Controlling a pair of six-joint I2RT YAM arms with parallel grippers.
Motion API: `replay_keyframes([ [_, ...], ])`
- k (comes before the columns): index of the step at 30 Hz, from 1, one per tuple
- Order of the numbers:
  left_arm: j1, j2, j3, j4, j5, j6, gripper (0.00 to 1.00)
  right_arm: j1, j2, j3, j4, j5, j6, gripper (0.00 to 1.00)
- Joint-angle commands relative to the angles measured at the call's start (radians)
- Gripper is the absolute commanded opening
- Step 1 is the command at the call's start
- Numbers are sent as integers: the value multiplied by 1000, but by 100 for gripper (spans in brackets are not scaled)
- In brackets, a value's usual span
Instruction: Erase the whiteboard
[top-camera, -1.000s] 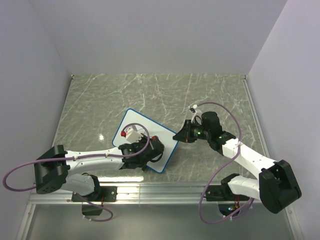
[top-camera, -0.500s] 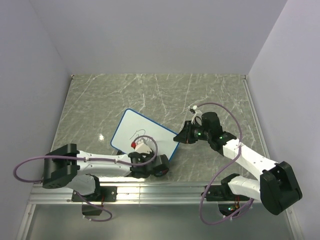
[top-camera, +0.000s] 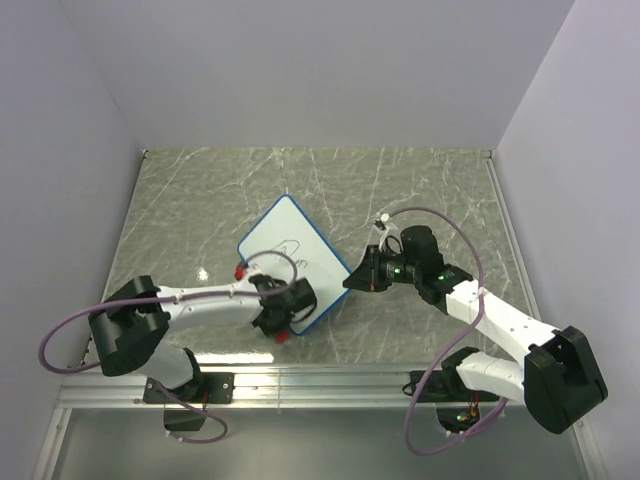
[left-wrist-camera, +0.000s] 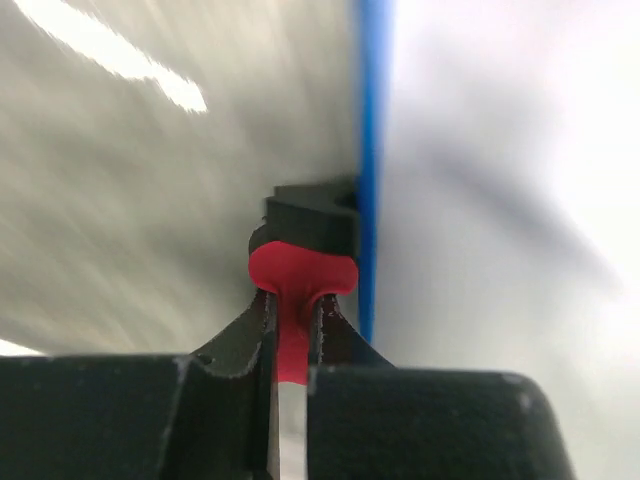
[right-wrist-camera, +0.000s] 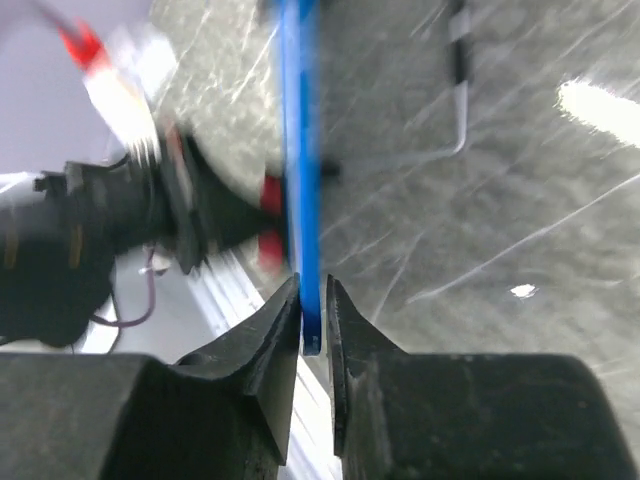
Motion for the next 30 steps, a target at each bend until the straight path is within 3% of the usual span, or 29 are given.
replay_keyframes([
  [1, 107, -64, 79, -145, -255, 171, 0, 12, -13, -9, -47, -16, 16, 0],
  [5, 122, -98, 272, -188, -274, 213, 0, 12, -13, -6, -49, -19, 13, 0],
  [11, 89, -117, 440, -223, -284, 239, 0, 10, -11, -3, -44, -27, 18, 0],
  [23, 73, -8, 239, 77, -214, 276, 0, 12, -14, -12, -40, -28, 22, 0],
  [30, 76, 15, 164, 125, -211, 248, 0, 12, -8, -11, -49, -30, 18, 0],
])
